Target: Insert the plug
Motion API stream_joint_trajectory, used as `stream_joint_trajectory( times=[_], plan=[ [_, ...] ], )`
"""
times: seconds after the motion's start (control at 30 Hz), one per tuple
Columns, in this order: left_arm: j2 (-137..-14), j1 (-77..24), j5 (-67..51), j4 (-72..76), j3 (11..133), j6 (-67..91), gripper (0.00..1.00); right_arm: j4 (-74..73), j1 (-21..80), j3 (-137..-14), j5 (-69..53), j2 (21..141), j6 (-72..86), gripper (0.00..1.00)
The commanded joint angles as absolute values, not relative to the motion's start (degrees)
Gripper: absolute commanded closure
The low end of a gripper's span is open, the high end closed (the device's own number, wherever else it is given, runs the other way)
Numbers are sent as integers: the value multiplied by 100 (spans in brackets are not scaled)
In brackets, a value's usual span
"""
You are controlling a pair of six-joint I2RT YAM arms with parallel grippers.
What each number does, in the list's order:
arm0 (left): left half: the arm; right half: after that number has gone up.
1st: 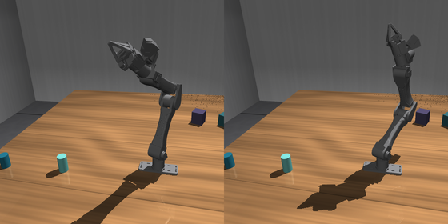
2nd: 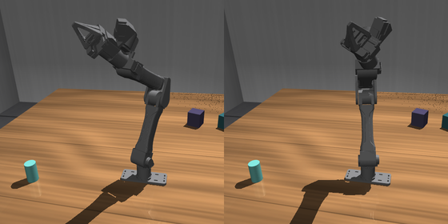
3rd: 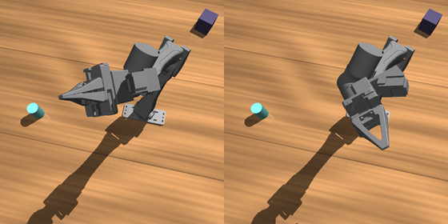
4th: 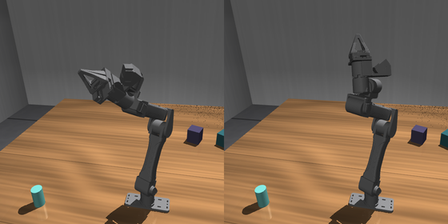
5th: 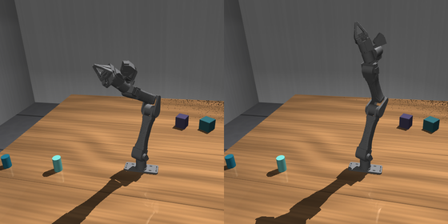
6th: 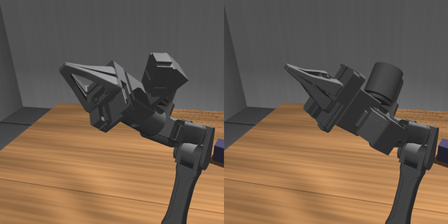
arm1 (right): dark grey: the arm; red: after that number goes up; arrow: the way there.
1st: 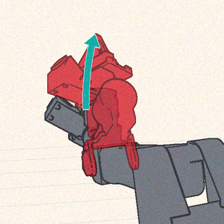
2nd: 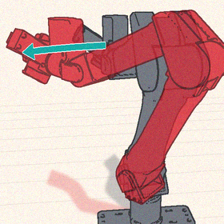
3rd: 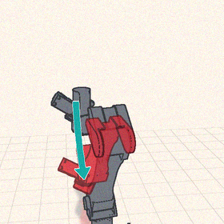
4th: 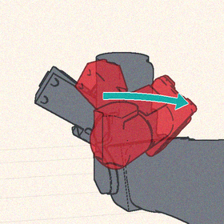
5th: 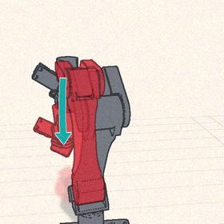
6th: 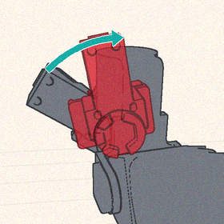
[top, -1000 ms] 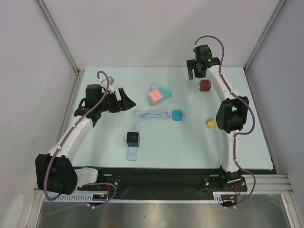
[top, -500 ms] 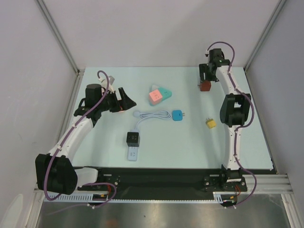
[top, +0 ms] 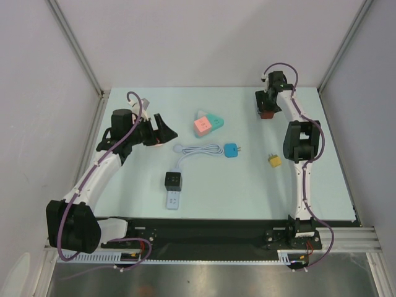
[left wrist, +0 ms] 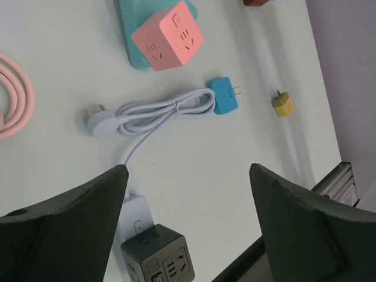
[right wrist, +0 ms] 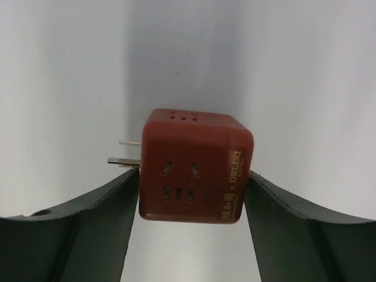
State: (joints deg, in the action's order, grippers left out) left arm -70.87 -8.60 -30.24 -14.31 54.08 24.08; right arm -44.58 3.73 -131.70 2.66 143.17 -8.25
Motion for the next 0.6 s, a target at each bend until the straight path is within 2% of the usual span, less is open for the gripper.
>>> stream_joint_trajectory(
  times=[0.0, 0.03, 0.07, 0.13, 0.17, 0.27, 0.33, 0.4, 0.5, 0.57],
  plan=[
    [-7075, -817, -3146, -1213, 5396, 2479, 10, -4052, 369, -13193, 264, 14256, -1089, 26],
    [-7075, -817, -3138, -1213, 5396, 2479, 10, -3930, 360, -13149, 229, 14238, -1125, 29],
    [-7066, -817, -3138, -1204, 5396, 2479, 10, -3903, 378, -13131, 220, 14238, -1169, 44],
    [-7049, -817, -3129, -1204, 5388, 2452, 12, -3894, 378, -13113, 281, 14230, -1213, 62],
    [-7023, -817, -3138, -1204, 5388, 2417, 14, -3902, 387, -13096, 290, 14160, -1213, 76],
    [-6935, -852, -3243, -1143, 5379, 2365, 20, -4069, 483, -12999, 229, 13845, -1187, 94],
    [-6733, -922, -3130, -1107, 5396, 2189, 25, -4445, 571, -12999, 63, 13624, -1073, 100],
    [-6532, -1098, -3033, -1107, 5484, 1953, 28, -4867, 746, -12921, -394, 13134, -906, 100],
    [-6320, -1423, -2883, -1203, 5686, 1628, 29, -4661, 1088, -11921, -1509, 11986, -476, 100],
    [-6232, -1755, -2691, -1406, 5861, 1286, 28, -4212, 1317, -10730, -2257, 11385, -91, 100]
  ],
)
